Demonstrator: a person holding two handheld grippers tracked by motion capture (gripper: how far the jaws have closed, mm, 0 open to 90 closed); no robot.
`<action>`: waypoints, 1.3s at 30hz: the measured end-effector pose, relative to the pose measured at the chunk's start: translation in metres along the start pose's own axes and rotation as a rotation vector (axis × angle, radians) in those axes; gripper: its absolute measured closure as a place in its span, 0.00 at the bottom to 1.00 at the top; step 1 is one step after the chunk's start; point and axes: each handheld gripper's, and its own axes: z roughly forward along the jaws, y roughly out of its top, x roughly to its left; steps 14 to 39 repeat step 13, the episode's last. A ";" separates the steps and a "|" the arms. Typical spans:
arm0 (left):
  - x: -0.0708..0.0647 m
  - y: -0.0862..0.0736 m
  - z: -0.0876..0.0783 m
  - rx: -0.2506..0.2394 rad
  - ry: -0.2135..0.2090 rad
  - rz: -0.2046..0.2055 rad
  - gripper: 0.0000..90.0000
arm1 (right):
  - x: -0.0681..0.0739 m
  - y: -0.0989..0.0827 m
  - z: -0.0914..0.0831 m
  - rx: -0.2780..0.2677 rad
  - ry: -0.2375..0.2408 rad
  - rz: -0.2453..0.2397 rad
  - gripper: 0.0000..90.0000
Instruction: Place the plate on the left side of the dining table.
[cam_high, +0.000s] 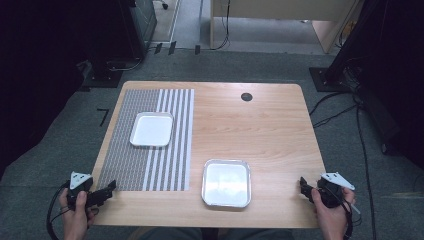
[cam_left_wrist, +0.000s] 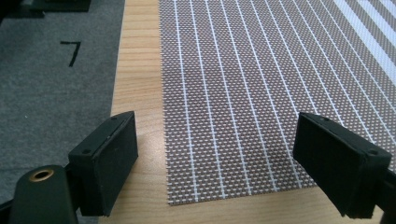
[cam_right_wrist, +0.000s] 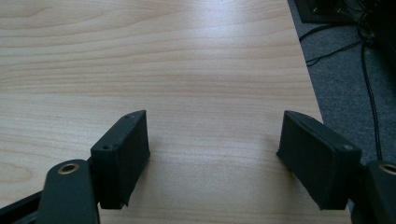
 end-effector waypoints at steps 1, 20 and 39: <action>-0.001 -0.001 0.000 0.000 0.009 0.013 0.16 | 0.000 0.000 0.000 0.000 0.002 0.000 0.27; -0.003 -0.002 0.001 -0.011 0.016 0.028 0.15 | 0.001 0.000 0.000 0.008 0.018 -0.016 0.22; -0.003 -0.002 0.001 -0.011 0.016 0.028 0.15 | 0.001 0.000 0.000 0.008 0.018 -0.016 0.22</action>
